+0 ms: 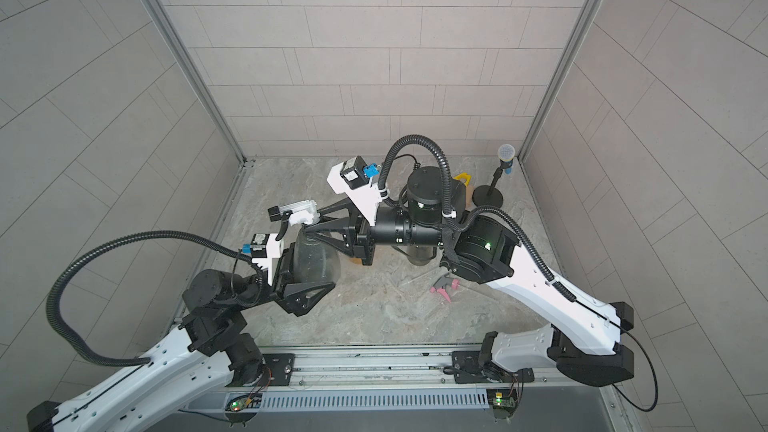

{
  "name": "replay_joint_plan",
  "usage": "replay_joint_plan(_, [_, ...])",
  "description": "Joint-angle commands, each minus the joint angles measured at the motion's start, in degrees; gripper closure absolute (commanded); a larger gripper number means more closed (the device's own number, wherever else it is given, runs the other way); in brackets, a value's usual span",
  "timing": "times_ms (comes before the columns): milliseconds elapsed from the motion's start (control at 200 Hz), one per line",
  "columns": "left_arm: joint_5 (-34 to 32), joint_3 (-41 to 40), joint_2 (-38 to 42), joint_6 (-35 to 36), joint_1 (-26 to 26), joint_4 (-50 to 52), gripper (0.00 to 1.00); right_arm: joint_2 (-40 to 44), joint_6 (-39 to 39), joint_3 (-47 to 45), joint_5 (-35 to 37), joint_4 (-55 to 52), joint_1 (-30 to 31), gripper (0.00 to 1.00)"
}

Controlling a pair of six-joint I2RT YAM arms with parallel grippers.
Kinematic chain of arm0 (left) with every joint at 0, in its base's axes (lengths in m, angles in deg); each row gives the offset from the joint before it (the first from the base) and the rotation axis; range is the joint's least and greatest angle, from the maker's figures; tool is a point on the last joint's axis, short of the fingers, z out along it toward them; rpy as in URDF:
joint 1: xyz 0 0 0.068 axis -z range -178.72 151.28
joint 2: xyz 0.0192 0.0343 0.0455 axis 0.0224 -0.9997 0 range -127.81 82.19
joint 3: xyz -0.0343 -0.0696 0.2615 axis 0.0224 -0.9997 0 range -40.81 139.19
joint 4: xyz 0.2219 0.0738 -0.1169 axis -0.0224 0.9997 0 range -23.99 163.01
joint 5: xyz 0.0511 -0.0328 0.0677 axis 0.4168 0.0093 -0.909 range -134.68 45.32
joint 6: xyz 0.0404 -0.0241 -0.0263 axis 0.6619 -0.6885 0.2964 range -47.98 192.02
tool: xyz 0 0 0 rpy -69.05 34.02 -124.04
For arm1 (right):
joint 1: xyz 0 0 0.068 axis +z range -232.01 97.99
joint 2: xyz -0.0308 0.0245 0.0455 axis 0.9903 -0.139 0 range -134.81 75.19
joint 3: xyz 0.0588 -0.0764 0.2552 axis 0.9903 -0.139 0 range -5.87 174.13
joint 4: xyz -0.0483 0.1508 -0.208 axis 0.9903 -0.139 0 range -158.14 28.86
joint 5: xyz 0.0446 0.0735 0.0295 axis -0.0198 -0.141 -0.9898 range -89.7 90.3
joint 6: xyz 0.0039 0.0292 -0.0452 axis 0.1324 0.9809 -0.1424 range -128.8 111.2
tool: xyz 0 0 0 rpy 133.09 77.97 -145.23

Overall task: Attach spray nozzles to spray bottles
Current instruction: Screw the spray nozzle on the spray bottle.

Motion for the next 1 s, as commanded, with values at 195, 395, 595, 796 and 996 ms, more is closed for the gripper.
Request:
replay_joint_plan(195, [-8.0,5.1,1.1,0.3,-0.2,1.7,1.0,3.1,-3.2,-7.3,21.3,-0.7,11.2,0.74])
replay_joint_plan(395, [-10.1,5.8,1.3,1.7,-0.1,3.2,1.0,1.0,0.8,-9.5,36.4,2.2,18.3,0.74])
replay_joint_plan(595, [-12.2,6.3,1.5,4.4,0.1,6.2,1.0,-2.0,6.2,-10.4,51.4,6.5,24.3,0.74])
replay_joint_plan(796, [-13.7,6.1,1.6,5.9,0.2,7.9,1.0,-5.3,7.5,-8.1,59.5,9.2,26.6,0.72])
replay_joint_plan(996, [-13.8,5.9,2.1,6.3,0.2,8.2,1.0,-4.6,5.5,-8.1,59.4,9.8,26.6,0.64])
